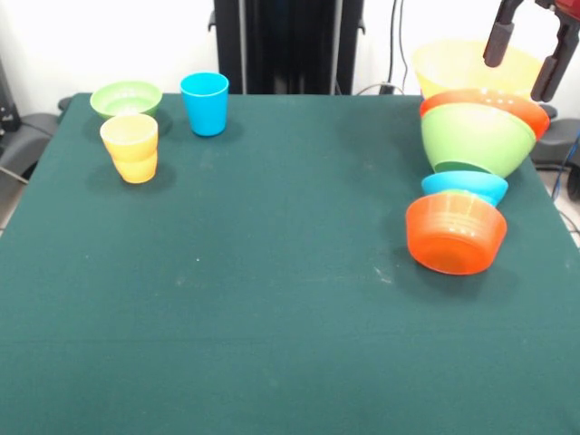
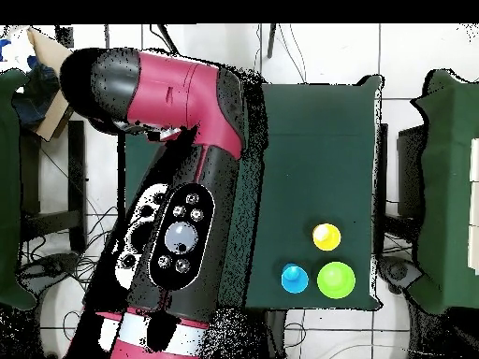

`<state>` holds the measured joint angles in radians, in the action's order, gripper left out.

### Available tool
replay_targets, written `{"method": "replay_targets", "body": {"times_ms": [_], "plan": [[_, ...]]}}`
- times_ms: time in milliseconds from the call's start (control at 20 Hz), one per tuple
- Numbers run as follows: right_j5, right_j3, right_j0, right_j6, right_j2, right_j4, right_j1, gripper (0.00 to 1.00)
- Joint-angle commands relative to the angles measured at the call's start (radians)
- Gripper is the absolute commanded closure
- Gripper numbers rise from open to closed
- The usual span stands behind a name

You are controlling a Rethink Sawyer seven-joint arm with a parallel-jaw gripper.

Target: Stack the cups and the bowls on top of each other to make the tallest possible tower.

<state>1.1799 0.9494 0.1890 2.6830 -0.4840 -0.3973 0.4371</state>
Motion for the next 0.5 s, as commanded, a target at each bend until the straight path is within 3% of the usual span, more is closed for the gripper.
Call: {"method": "replay_targets", "body": {"times_ms": [50, 500], "plan": [[0.058, 0.021, -0.023, -0.157, 0.112, 0.111, -0.016, 0.0], [-0.055, 0.083, -0.029, -0.198, 0.116, 0.149, -0.011, 0.0]]}}
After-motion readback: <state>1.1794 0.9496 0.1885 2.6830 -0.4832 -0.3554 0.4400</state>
